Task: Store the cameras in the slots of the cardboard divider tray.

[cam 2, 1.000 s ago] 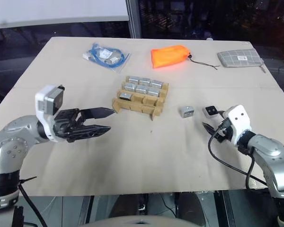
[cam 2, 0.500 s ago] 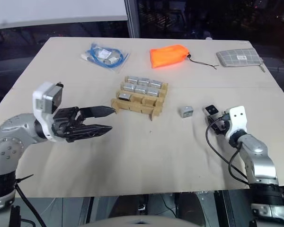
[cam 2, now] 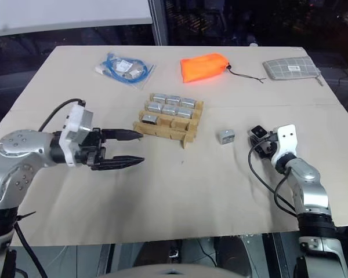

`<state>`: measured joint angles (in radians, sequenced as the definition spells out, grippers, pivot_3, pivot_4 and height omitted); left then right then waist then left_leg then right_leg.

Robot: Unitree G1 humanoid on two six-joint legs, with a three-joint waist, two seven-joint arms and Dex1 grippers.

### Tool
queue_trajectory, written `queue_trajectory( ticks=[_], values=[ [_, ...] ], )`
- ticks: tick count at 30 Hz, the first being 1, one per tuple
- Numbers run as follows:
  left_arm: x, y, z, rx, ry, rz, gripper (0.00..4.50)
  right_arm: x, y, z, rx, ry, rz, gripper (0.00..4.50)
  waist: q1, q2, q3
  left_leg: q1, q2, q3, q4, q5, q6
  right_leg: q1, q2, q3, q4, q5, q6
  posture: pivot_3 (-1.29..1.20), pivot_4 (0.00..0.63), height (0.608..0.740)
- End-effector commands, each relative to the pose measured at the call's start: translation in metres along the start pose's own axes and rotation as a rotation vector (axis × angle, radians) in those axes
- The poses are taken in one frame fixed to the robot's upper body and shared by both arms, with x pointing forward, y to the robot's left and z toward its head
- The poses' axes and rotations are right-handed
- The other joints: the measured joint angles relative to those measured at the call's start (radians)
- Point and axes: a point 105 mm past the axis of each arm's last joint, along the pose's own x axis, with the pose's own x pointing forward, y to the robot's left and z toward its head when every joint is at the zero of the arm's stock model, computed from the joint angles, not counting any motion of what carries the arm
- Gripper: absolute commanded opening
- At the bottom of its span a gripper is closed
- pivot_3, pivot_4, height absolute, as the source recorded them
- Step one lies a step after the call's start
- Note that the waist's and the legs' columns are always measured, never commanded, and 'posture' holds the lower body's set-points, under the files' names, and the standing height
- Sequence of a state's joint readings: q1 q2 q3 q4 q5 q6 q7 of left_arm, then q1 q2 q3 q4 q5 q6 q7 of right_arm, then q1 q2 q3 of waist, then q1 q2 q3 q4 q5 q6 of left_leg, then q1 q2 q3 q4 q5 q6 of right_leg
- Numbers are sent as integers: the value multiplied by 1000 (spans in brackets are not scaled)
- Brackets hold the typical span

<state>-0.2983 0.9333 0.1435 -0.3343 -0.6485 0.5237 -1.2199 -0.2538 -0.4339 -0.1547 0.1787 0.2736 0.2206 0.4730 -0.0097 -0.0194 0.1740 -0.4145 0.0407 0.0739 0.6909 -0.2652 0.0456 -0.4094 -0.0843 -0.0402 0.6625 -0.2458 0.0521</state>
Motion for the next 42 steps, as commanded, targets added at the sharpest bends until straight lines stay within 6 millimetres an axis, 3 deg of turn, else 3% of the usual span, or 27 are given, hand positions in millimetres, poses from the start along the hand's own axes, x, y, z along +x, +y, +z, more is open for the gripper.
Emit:
queue_trajectory(
  ticks=[1,9,12,13,16,28,34,37,42],
  values=[
    [-2,3,4,56,9,9,3347,-1,-6,14,-47,-45,9,4029,-1,0,0,0,0,1,-1,0,0,-1,0,1,0,0,0,0,150,740],
    [-4,4,-1,61,27,15,3347,-1,-2,16,-62,-51,64,4029,-2,0,0,0,0,1,-3,0,0,-2,0,1,-1,0,0,0,150,740],
    [-6,6,-4,53,41,19,3431,-1,-4,16,-62,-58,57,3391,-2,0,0,0,0,1,-3,0,0,-2,0,1,-1,0,0,0,150,740],
    [-6,6,-5,52,45,20,3431,-1,-5,17,-63,-59,55,2654,-2,0,0,0,0,1,-3,0,0,-2,0,1,-1,0,0,0,150,740],
    [-6,7,-7,50,51,18,3431,-1,-6,17,-69,-60,54,1862,-2,0,0,0,0,1,-3,0,0,-2,0,1,-1,0,0,0,150,740],
    [-3,7,-10,28,50,0,3431,-5,-6,21,-111,-72,43,1833,-2,0,0,0,0,1,-3,0,0,-2,0,1,-1,0,0,0,150,740],
    [0,12,-9,24,36,-1,3431,-12,3,49,-141,-198,72,1833,-2,0,0,0,0,1,-3,0,0,-2,0,1,-1,0,0,0,150,740],
    [4,16,-8,-11,7,2,3431,-19,16,63,-204,-239,136,1833,-1,0,0,0,0,1,-3,0,0,-2,0,1,-1,0,0,0,150,740],
    [34,16,4,-105,-174,-1,3431,-26,56,85,-323,-302,279,1833,1,0,0,0,-1,1,-3,0,0,-2,-1,1,-1,0,0,0,150,740]
  ],
)
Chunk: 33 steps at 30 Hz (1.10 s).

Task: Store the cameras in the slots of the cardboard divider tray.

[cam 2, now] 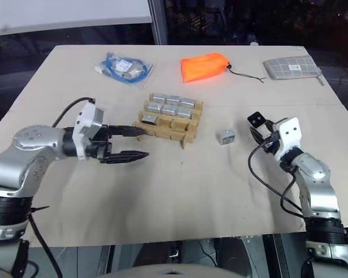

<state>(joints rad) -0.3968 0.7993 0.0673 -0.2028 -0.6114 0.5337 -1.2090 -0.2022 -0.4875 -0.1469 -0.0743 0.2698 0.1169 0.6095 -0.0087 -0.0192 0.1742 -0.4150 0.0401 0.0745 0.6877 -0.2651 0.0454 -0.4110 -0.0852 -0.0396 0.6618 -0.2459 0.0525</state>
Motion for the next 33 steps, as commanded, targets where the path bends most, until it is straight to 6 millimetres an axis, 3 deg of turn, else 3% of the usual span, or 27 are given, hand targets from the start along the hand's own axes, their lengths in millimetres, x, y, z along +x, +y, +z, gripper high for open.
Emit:
queue_trajectory(
  ticks=[1,7,12,17,23,33],
  values=[
    [19,0,13,-48,-121,7,3431,4,25,35,-118,-92,114,1833,0,0,0,0,0,0,0,0,0,0,0,0,0,0,0,0,150,740],
    [56,6,20,-276,-296,58,3431,14,78,62,-265,-178,308,1833,0,0,0,0,0,-1,0,0,0,0,0,0,0,0,0,0,150,740],
    [68,2,24,-407,-363,54,3431,17,100,65,-366,-203,378,1833,-1,0,0,0,0,-1,0,0,0,0,0,0,0,0,0,0,150,740],
    [70,6,19,-468,-357,88,3431,23,104,70,-456,-253,360,1833,-1,-1,0,0,-1,-1,0,0,-1,0,0,0,0,0,0,0,150,740],
    [71,-5,20,-580,-330,-3,3431,26,112,78,-596,-358,361,1833,-1,-1,0,0,-1,-1,0,1,-1,0,0,0,0,0,0,0,150,740],
    [72,-5,24,-611,-361,-33,3431,24,114,76,-647,-410,358,1833,-1,-1,0,1,-1,-1,0,1,-2,0,0,-1,0,0,0,0,150,740]
  ],
)
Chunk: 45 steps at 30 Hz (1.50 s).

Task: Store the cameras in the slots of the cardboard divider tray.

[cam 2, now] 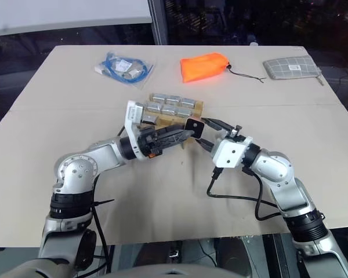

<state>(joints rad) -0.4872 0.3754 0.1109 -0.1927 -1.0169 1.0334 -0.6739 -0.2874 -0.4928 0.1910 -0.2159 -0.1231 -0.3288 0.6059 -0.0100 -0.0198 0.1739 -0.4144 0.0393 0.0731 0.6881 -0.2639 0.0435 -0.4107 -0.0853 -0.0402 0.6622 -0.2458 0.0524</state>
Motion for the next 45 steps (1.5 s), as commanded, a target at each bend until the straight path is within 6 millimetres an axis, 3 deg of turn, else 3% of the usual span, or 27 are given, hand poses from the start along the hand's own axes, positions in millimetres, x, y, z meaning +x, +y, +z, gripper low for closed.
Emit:
queue_trajectory(
  ticks=[1,3,7,8,15,16,18,20,24,27,29,34,39,45],
  values=[
    [0,-8,11,12,-39,-47,3183,2,-6,11,-40,-54,-28,1833,0,0,0,0,0,0,0,0,0,0,0,0,0,0,0,0,150,740],
    [0,-10,12,14,-37,-52,2640,2,-6,11,-41,-56,-32,1833,0,0,0,0,0,0,0,0,0,0,0,0,0,0,0,0,150,740],
    [1,-14,14,8,-33,-70,810,2,-7,12,-45,-62,-36,1833,0,0,0,0,0,0,0,0,0,0,0,0,0,0,0,0,150,740],
    [1,-15,13,11,-29,-76,724,2,-7,12,-44,-63,-37,1833,0,0,0,0,0,0,0,0,0,0,0,0,0,0,0,0,150,740],
    [1,-18,14,32,-20,-86,724,1,-6,10,2,-38,-27,1833,0,0,0,0,0,0,0,0,0,0,0,0,0,0,0,0,150,740],
    [2,-18,14,33,-23,-85,724,1,-5,11,15,-35,-25,2864,0,0,0,0,0,0,0,0,0,0,0,0,0,0,0,0,150,740],
    [2,-19,16,45,-23,-86,724,1,-6,9,29,-18,-32,3880,1,0,0,0,0,0,0,0,0,0,0,0,0,0,0,0,150,740],
    [2,-18,18,66,-21,-78,724,1,-1,5,58,14,8,4378,1,0,0,0,0,0,0,0,0,0,0,0,0,0,0,0,150,740],
    [-6,-11,31,168,1,-44,724,-12,2,-6,202,95,51,4378,1,0,0,0,0,0,0,0,0,0,0,0,0,0,0,0,150,740],
    [-15,0,51,345,45,-7,724,-32,-12,-5,463,134,42,4378,6,0,0,0,0,0,0,0,0,0,0,-1,0,0,0,0,150,740],
    [-23,12,58,535,145,31,724,-45,-20,-2,588,171,59,4378,8,0,0,0,0,0,0,0,0,0,0,-1,0,0,0,0,150,740],
    [-47,46,79,906,464,74,724,-75,-38,10,717,314,123,4378,20,0,0,0,-1,1,-2,0,0,0,1,-2,-2,0,-1,0,150,740],
    [-46,53,102,1022,565,-13,724,-73,-41,45,815,267,242,4378,26,-1,1,-4,-1,1,-2,-2,3,-1,1,-3,-4,0,0,0,150,740],
    [-36,61,100,1062,697,-120,724,-58,-46,65,863,216,262,4378,25,-2,1,-5,-1,1,-1,-3,6,-1,0,-3,-6,0,0,0,150,740]
  ],
)
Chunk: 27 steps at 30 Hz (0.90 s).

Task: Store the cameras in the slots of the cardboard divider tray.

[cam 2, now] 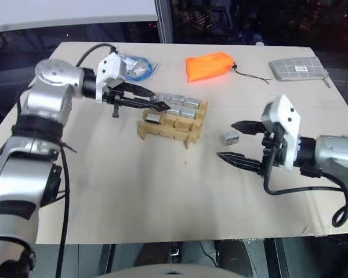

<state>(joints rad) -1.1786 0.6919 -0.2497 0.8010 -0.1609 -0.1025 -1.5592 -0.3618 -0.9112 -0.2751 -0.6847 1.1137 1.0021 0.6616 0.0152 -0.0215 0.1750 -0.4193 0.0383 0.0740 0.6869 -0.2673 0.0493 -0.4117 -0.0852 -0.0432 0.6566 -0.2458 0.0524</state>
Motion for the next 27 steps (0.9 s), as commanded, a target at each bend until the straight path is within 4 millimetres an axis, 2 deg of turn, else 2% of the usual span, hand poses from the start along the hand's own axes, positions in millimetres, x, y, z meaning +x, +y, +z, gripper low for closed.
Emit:
queue_trajectory(
  ticks=[1,4,8,27],
  values=[
    [3,1,-2,50,56,-67,724,0,0,10,8,-12,-31,4378,-1,0,0,0,0,0,0,0,0,0,0,0,0,0,0,0,150,740],
    [9,1,-9,74,114,-101,724,0,-6,7,30,17,-80,4378,-1,0,0,-4,0,0,1,0,-1,-3,0,-2,1,0,0,0,150,740],
    [14,3,-9,80,130,-119,724,0,-11,3,52,34,-131,4378,-1,0,0,-13,0,-1,4,1,-2,-9,0,-5,1,0,0,0,150,740],
    [22,4,-18,118,234,-147,724,4,-13,-3,26,22,-198,4378,-1,-1,0,-13,0,-3,4,1,-2,-9,-1,-6,2,0,0,0,150,740]
  ],
)
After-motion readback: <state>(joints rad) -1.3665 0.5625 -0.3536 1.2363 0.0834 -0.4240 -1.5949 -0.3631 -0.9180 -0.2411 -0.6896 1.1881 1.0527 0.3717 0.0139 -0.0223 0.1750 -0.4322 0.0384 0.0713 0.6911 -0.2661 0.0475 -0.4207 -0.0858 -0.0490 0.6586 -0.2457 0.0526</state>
